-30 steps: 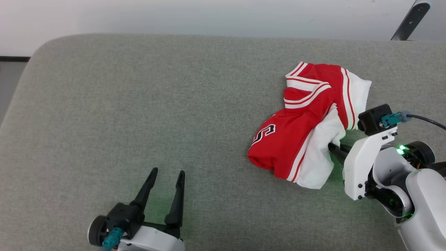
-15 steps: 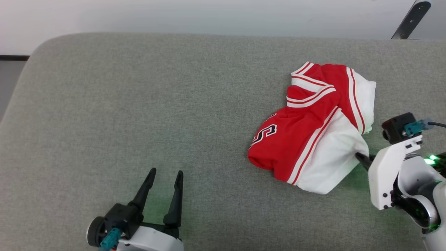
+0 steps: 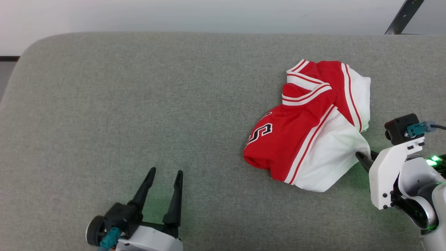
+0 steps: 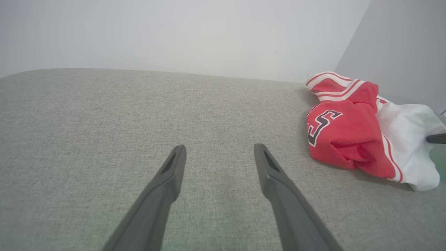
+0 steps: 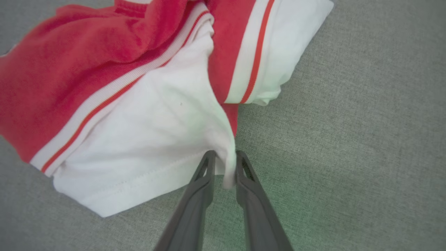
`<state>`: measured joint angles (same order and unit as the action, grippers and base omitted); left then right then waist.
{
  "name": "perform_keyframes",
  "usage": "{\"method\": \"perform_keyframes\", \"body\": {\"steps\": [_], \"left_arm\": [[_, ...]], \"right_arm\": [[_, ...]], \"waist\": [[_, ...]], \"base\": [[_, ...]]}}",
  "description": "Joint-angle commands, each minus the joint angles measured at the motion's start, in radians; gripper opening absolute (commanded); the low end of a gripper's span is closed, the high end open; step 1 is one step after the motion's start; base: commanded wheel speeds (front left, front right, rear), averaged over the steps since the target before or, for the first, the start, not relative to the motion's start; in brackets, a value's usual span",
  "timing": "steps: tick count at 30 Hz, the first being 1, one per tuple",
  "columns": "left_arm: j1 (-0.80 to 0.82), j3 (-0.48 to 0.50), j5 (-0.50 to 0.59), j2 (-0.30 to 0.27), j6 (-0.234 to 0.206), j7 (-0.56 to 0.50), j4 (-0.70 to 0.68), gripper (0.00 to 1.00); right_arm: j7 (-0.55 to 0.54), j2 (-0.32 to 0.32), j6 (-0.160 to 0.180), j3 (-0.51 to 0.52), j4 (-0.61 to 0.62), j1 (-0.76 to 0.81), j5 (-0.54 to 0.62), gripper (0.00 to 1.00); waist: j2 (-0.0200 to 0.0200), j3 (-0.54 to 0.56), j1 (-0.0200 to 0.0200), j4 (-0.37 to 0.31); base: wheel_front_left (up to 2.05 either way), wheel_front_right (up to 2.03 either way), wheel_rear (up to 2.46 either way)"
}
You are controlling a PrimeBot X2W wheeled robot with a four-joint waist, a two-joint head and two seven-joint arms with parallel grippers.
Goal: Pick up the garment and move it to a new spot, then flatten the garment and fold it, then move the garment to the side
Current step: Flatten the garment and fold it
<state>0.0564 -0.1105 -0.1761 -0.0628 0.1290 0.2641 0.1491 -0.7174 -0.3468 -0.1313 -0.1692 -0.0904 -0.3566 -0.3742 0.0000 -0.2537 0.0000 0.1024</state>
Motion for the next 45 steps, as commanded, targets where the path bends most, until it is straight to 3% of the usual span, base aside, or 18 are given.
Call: {"method": "perform_keyframes", "body": {"steps": [1,4,6,7,8,10,16,23,31,37,45], "left_arm": [[0.005,0.000,-0.006,-0.004,0.002,0.000,-0.002,1.00],[0.005,0.000,-0.007,-0.006,0.002,0.000,0.000,1.00],[0.004,0.001,-0.007,-0.006,0.002,0.000,-0.001,1.00],[0.004,0.001,-0.006,-0.006,0.002,0.000,-0.001,1.00],[0.003,0.001,-0.006,-0.006,0.002,0.000,-0.002,1.00],[0.003,0.000,-0.006,-0.005,0.002,0.000,-0.003,1.00],[0.000,-0.002,-0.006,-0.001,0.002,0.000,-0.004,1.00],[0.012,-0.013,-0.013,0.005,0.002,0.000,0.004,1.00],[0.022,-0.029,-0.029,0.011,0.002,0.000,0.015,1.00],[0.041,-0.058,-0.051,0.013,0.002,0.000,0.021,1.00],[0.059,-0.104,-0.103,0.013,-0.003,0.000,0.025,1.00]], "right_arm": [[0.004,0.002,0.001,0.001,-0.001,0.006,0.004,0.47],[0.017,0.006,0.001,0.003,-0.004,0.001,0.011,0.64],[0.023,0.008,0.001,0.002,-0.005,-0.003,0.015,0.64],[0.022,0.010,0.001,0.003,-0.006,-0.004,0.016,0.47],[0.019,0.009,0.001,0.001,-0.007,-0.005,0.014,0.38],[0.021,0.005,0.001,-0.003,-0.004,-0.008,0.013,0.00],[0.033,0.006,0.001,-0.004,0.038,-0.007,-0.006,0.00],[-0.002,0.024,0.001,-0.029,0.170,0.017,-0.070,0.00],[0.022,0.100,0.001,-0.122,0.230,-0.097,-0.128,0.00],[0.079,0.213,0.001,-0.236,0.081,-0.260,-0.148,0.00],[0.195,0.263,0.001,-0.394,-0.318,-0.437,-0.124,0.00]], "waist": [[0.0000,0.000,0.0000,0.000],[0.0000,-0.001,0.0000,0.000],[0.0000,-0.002,0.0000,-0.001],[0.0000,-0.002,0.0000,-0.001],[0.0000,-0.003,0.0000,-0.001],[0.0000,-0.004,0.0000,-0.001],[0.0000,-0.007,0.0000,-0.002],[0.0000,-0.012,0.0000,0.022],[0.0000,-0.018,0.0000,0.068],[0.0000,-0.030,0.0000,0.122],[0.0000,-0.055,0.0000,0.211]], "base": [[0.00,0.00,0.00],[0.00,0.00,0.00],[0.00,0.00,0.00],[0.00,0.00,0.00],[0.00,0.00,0.00],[0.00,0.00,0.00],[0.00,0.00,0.00],[0.00,0.00,0.00],[0.00,0.00,0.00],[0.00,0.00,0.00],[0.00,0.00,0.00]]}}
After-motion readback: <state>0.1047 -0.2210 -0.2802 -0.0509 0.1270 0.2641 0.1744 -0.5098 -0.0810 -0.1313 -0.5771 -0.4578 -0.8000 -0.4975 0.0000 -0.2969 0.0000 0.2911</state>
